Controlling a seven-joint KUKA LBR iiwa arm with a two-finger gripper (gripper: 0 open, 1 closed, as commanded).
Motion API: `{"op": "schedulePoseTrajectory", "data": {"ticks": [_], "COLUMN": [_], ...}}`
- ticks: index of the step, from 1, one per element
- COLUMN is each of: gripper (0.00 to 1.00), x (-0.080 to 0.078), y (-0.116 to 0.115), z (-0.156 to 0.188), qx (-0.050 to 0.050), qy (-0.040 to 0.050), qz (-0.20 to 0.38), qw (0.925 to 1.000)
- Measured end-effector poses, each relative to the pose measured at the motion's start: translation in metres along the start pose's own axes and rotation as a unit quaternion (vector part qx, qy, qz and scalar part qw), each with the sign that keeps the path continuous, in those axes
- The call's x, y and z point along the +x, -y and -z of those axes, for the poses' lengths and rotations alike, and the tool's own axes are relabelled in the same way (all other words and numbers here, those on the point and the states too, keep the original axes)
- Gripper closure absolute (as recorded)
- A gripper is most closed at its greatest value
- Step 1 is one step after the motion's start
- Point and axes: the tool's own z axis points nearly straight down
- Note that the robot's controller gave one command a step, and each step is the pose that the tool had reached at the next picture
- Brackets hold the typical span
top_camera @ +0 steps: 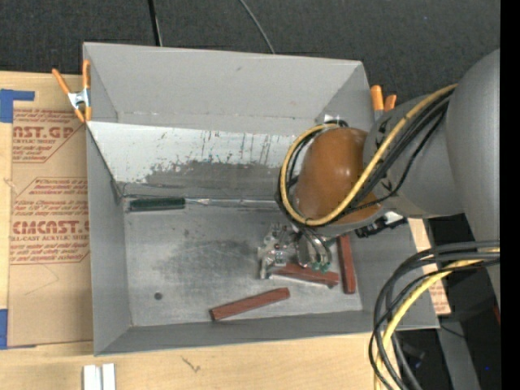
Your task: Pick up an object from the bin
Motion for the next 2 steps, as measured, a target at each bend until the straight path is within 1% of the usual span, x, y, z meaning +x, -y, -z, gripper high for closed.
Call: {"op": "schedulePoseTrajectory", "data": {"ticks": [1,2], "gripper": [1.00,1.00], "x": [0.005,0.003], "y": [0.000,0.001], "z": [0.017,0.035], "qx": [0.001,0.002], "qy": [-0.0092,-0.0076], "qz": [0.001,0.000], "qw": [1.0000,1.0000]}}
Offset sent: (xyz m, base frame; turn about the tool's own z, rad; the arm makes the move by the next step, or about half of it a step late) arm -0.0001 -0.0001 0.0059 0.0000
